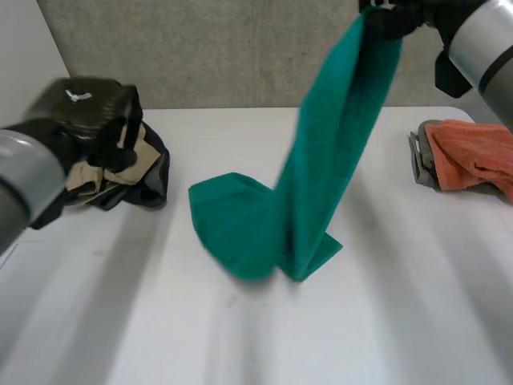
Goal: Fold the laundry.
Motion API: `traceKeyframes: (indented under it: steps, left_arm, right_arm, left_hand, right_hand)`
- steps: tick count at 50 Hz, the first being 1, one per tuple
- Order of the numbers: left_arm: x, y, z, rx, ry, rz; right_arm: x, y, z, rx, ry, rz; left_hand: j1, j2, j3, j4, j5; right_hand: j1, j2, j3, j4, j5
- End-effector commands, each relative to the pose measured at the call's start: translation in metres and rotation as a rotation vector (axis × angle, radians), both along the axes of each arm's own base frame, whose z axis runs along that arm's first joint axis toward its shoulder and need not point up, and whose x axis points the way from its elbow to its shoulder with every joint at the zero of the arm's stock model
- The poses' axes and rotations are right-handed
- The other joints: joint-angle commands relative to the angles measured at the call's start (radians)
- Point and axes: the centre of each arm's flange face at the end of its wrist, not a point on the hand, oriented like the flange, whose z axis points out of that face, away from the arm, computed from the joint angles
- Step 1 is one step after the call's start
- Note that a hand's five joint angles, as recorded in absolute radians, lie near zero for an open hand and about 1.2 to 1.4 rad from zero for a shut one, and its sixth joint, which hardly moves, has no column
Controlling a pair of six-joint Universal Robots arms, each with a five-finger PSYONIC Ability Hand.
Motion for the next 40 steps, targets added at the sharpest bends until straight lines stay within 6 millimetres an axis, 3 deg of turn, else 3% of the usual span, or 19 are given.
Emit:
traceKeyframes:
  steps: [1, 3, 4, 7, 8, 12, 16, 26, 34, 40]
  left_arm:
    - [0.000, 0.012, -0.004, -0.011, -0.028, -0.040]
    - [-0.005, 0.004, -0.017, 0.027, -0.042, -0.045]
    - [-0.009, -0.006, -0.034, 0.074, -0.061, -0.044]
    - [-0.013, -0.022, -0.064, 0.160, -0.104, -0.028]
    - [-0.015, -0.033, -0.083, 0.214, -0.122, -0.011]
    - [-0.018, -0.055, -0.124, 0.305, -0.151, 0.003]
    - [-0.027, -0.072, -0.151, 0.290, -0.135, -0.029]
    - [-0.049, -0.103, -0.181, 0.157, -0.145, -0.069]
    - [-0.067, -0.095, -0.201, 0.250, -0.200, -0.105]
    - [-0.077, -0.086, -0.205, 0.319, -0.213, -0.100]
  right_arm:
    - [-0.008, -0.040, -0.037, 0.086, -0.003, -0.037]
    - [-0.003, -0.038, -0.044, 0.112, 0.007, -0.024]
    - [0.005, -0.031, -0.044, 0.115, 0.010, -0.001]
    - [0.014, -0.018, -0.035, 0.090, 0.002, 0.030]
    - [0.017, -0.010, -0.024, 0.059, -0.012, 0.043]
    - [0.016, 0.008, 0.012, -0.024, -0.061, 0.062]
    - [0.018, 0.019, 0.028, -0.043, -0.106, 0.092]
    - [0.034, 0.060, 0.068, -0.114, -0.185, 0.161]
    - [0.045, 0.092, 0.097, -0.182, -0.251, 0.214]
    - [0.047, 0.103, 0.112, -0.221, -0.292, 0.219]
  left_hand:
    - [0.087, 0.080, 0.087, 0.077, 0.110]
    - [-0.539, -0.546, -0.539, -0.549, -0.517]
    - [-1.013, -1.020, -1.013, -1.023, -0.990]
    - [-1.013, -1.020, -1.013, -1.023, -0.990]
    - [-1.013, -1.020, -1.013, -1.023, -0.990]
    - [-1.013, -1.020, -1.013, -1.023, -0.990]
    - [-1.013, -1.020, -1.013, -1.023, -0.990]
    - [-1.013, -1.020, -1.013, -1.023, -0.990]
    - [-1.013, -1.020, -1.013, -1.023, -0.990]
    - [-1.013, -1.020, -1.013, -1.023, -0.990]
  right_hand:
    - [0.256, 0.208, 0.205, 0.196, 0.222]
    - [0.256, 0.208, 0.205, 0.196, 0.222]
    - [0.256, 0.208, 0.205, 0.196, 0.222]
    - [0.256, 0.208, 0.205, 0.196, 0.222]
    - [0.256, 0.208, 0.205, 0.196, 0.222]
    - [0.256, 0.208, 0.205, 0.196, 0.222]
    - [0.256, 0.208, 0.205, 0.196, 0.222]
    - [0.256, 0.208, 0.205, 0.196, 0.222]
    - [0.256, 0.208, 0.205, 0.196, 0.222]
    - [0.256, 0.208, 0.205, 0.196, 0.222]
